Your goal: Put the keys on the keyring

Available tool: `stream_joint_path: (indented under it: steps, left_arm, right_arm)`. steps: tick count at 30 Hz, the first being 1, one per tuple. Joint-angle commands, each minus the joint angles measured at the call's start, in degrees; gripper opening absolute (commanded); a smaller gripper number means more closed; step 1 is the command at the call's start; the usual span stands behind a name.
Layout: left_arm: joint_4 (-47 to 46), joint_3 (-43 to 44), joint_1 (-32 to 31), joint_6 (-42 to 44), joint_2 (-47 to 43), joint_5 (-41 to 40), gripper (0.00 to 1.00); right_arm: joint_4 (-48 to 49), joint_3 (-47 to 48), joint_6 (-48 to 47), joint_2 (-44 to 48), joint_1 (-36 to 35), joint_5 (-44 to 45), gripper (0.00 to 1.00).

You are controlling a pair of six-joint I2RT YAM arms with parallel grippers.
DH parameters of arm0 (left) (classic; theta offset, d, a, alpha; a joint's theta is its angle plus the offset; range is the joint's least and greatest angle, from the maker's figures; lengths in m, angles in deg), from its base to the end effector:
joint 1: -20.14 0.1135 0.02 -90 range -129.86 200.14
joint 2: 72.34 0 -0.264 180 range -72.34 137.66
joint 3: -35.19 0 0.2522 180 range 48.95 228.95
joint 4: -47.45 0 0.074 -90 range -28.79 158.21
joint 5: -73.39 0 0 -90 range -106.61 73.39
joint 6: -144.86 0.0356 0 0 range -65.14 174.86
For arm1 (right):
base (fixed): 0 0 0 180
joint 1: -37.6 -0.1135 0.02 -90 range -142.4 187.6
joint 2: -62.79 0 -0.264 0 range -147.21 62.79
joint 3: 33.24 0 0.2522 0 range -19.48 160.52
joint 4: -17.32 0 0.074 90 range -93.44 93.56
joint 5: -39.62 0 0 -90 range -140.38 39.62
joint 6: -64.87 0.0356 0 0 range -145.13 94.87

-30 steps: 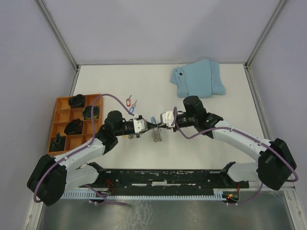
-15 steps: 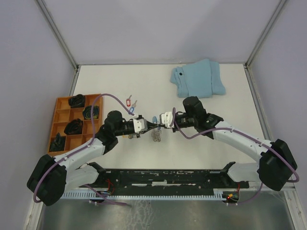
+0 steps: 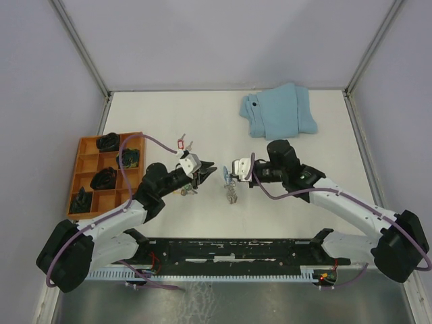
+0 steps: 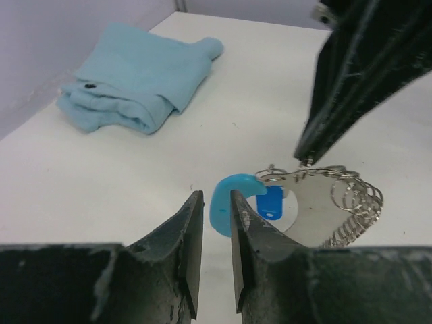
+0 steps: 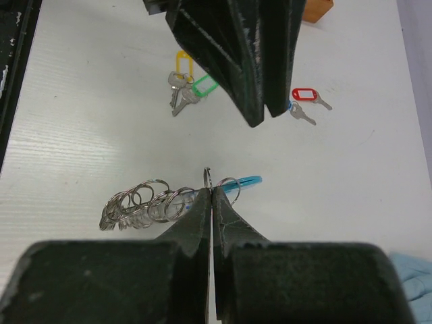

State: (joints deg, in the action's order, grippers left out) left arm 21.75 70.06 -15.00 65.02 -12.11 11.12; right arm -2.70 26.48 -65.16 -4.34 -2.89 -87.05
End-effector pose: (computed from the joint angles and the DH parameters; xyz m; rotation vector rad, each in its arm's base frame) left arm 0.1723 -0.1415 0.2353 0.9606 1.2937 -0.7171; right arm 0.1828 0.1840 0.2770 -1.5749 1.2462 0.6573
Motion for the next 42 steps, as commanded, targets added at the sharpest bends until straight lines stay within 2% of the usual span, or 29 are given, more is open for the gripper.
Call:
stream_joint_path:
  steps: [1, 7, 12, 15, 22, 27, 42]
  left_arm:
    - [-3.6, 0.0, -0.2, -13.4, -1.0, -14.5, 0.29]
    - [6.4, 0.2, -0.1, -26.2, -3.9, -26.4, 0.39]
    - [26.7, 3.8, 0.0, -38.3, -7.1, -35.0, 0.43]
    - [38.2, 5.3, 0.0, -43.4, -9.1, -38.5, 0.50]
    - [56.2, 8.8, 0.1, -48.9, -9.3, -46.2, 0.53]
    - [58.8, 9.6, 0.1, -49.5, -4.2, -48.9, 0.49]
    - [50.0, 9.4, 0.1, -42.4, 6.5, -48.3, 0.34]
  right_arm:
    - [1.9, -1.3, 0.0, 3.2, 0.3, 1.2, 0.01]
    - [1.9, -2.6, -1.6, 4.0, 0.5, 1.1, 0.01]
    - [1.7, -3.0, -2.0, 4.5, 0.5, 0.7, 0.01]
    - [1.6, -3.4, -2.0, 4.9, 0.5, 0.6, 0.01]
    - [1.7, -3.7, -2.0, 4.8, 0.5, -0.5, 0.01]
    - [2.1, -3.6, -1.7, 4.3, 0.5, -2.0, 0.01]
    - [2.6, -3.8, -1.0, 4.2, 0.4, -4.2, 0.01]
